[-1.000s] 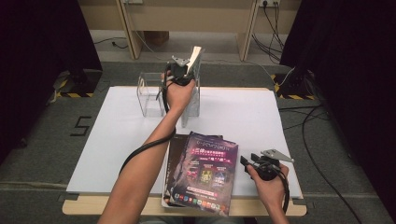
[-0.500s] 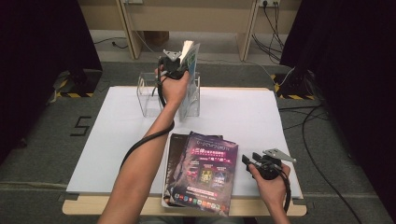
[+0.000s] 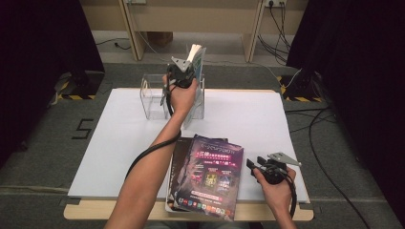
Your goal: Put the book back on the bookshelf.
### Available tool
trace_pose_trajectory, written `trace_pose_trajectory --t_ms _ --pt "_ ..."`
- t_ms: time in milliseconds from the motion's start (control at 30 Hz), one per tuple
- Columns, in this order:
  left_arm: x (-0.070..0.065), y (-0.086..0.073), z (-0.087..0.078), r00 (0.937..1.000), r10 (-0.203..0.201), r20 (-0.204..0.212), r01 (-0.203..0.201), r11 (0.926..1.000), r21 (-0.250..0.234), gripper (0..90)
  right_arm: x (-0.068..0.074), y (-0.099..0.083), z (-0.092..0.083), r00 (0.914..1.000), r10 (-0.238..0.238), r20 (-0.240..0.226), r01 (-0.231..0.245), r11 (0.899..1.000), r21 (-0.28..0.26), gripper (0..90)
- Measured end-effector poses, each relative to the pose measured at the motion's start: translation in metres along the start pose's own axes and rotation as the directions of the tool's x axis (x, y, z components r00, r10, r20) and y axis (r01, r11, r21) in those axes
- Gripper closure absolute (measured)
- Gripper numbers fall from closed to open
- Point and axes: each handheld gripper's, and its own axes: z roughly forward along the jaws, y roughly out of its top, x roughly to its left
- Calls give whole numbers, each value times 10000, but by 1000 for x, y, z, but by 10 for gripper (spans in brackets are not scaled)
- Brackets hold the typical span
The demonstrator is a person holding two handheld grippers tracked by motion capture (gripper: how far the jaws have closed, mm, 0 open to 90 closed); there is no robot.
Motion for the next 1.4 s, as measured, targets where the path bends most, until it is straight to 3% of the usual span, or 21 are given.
trace_pose_trajectory --t_ms 333,400,567,633,733,833,933,1133,1233,1267,1333,1400 --pt "12 -5 -7 9998 -222 2 221 9996 146 711 4 -1 2 10000 -31 -40 31 9999 101 499" --pt "10 -5 -7 9993 -298 235 293 9993 243 701 4 -1 2 10000 -28 -39 29 9999 117 499" --pt "2 -7 -7 9993 -224 310 215 9993 296 667 4 -1 2 10000 -30 -41 30 9999 120 498" --pt "-1 -9 -6 9984 -380 425 364 9986 376 662 3 -1 2 10000 -37 -30 37 9999 108 499" --pt "-7 -9 -5 9940 -717 824 683 9967 438 644 2 -2 2 10000 -18 -16 18 9999 116 498" --pt "-12 -8 -5 9843 -1225 1275 1161 9917 560 614 3 -2 2 10000 -8 -16 9 9999 136 498" --pt "-16 -7 -4 9787 -1411 1491 1321 9889 685 627 3 -2 2 10000 -17 -44 18 9999 157 498" --pt "-21 -4 -2 9738 -1541 1670 1403 9859 915 642 2 -2 3 10000 -19 13 18 9999 161 498" --pt "-22 0 2 9612 -2336 1468 2196 9699 1053 660 3 -2 4 10000 -31 -42 32 9998 182 498" --pt "-23 1 3 9605 -2394 1418 2265 9687 1011 658 3 -2 4 10000 -42 -37 42 9998 187 498" --pt "-29 1 4 9640 -2204 1488 2089 9739 892 649 3 -2 4 10000 -48 -32 49 9998 189 498" --pt "-33 0 4 9627 -2246 1511 2138 9732 849 623 3 -2 4 10000 -44 -16 44 9998 188 498"
